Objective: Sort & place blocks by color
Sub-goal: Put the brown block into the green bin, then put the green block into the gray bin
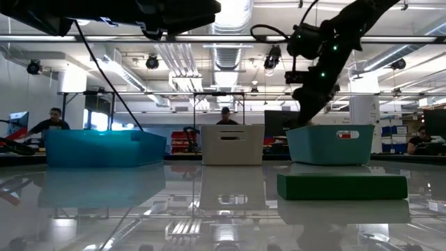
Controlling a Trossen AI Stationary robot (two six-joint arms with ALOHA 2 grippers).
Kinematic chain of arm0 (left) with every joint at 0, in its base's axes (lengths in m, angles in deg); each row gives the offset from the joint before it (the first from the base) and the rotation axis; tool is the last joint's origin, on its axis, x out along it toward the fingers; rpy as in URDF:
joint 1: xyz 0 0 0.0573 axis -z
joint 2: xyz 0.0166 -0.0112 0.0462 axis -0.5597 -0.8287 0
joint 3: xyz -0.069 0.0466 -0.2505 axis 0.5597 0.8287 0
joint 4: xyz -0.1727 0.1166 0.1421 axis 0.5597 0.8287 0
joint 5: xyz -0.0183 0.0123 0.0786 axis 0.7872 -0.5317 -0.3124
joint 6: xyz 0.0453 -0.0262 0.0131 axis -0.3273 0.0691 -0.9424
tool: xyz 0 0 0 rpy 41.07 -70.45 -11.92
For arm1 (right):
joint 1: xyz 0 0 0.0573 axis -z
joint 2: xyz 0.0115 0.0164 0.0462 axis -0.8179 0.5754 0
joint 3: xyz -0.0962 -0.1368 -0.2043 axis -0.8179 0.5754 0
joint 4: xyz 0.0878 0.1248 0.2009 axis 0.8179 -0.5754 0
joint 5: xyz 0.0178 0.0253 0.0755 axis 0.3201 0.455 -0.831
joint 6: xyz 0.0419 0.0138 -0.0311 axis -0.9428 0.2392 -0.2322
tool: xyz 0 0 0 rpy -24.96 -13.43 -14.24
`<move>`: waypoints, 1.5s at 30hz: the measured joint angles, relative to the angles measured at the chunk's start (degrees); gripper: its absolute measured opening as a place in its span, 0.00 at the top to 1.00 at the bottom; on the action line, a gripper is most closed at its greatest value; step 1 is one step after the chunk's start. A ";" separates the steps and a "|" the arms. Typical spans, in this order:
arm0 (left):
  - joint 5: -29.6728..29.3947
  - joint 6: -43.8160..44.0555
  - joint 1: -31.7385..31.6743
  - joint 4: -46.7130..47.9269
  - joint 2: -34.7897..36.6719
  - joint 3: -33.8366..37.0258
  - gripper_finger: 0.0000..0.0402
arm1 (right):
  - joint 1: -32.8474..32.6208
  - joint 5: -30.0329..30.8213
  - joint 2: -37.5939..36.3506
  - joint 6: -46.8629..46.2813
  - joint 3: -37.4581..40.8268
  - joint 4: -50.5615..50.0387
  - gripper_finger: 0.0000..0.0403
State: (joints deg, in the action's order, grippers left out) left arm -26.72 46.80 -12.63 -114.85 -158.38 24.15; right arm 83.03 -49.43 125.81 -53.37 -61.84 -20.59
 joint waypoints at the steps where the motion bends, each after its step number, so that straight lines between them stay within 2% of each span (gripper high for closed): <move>1: 0.00 0.00 0.01 0.02 0.00 0.00 0.43 | 0.00 0.23 -0.02 -2.04 0.69 0.77 0.68; 7: 0.00 0.00 0.02 -0.01 0.00 0.00 0.43 | 0.00 0.58 -0.44 -12.20 6.05 11.19 0.68; 13: 0.02 0.07 0.01 -0.13 0.00 0.00 0.43 | 0.00 5.59 -1.00 -19.79 8.71 13.27 0.68; 19: 0.01 -0.07 -0.04 -0.13 0.00 0.00 0.43 | -0.04 6.62 -1.03 -25.69 12.78 20.93 0.68; 24: 0.02 -0.04 -0.02 -0.11 0.00 0.00 0.43 | -0.04 6.74 -1.03 -27.52 15.33 26.33 0.66; 34: 0.01 -0.04 -0.02 -0.11 0.00 0.00 0.43 | -0.04 6.87 -1.03 -28.86 16.86 29.18 0.50; 40: 0.00 1.60 -0.02 -0.09 0.00 0.00 0.43 | -0.26 5.04 -3.09 -28.82 16.00 28.39 0.49; 45: 0.02 4.63 -0.02 0.44 -0.13 0.00 0.43 | -1.81 1.77 -7.91 -28.64 14.51 24.84 0.49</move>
State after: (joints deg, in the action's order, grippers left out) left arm -26.70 51.43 -12.65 -114.41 -158.51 24.15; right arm 81.22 -47.66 117.90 -82.01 -47.32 4.25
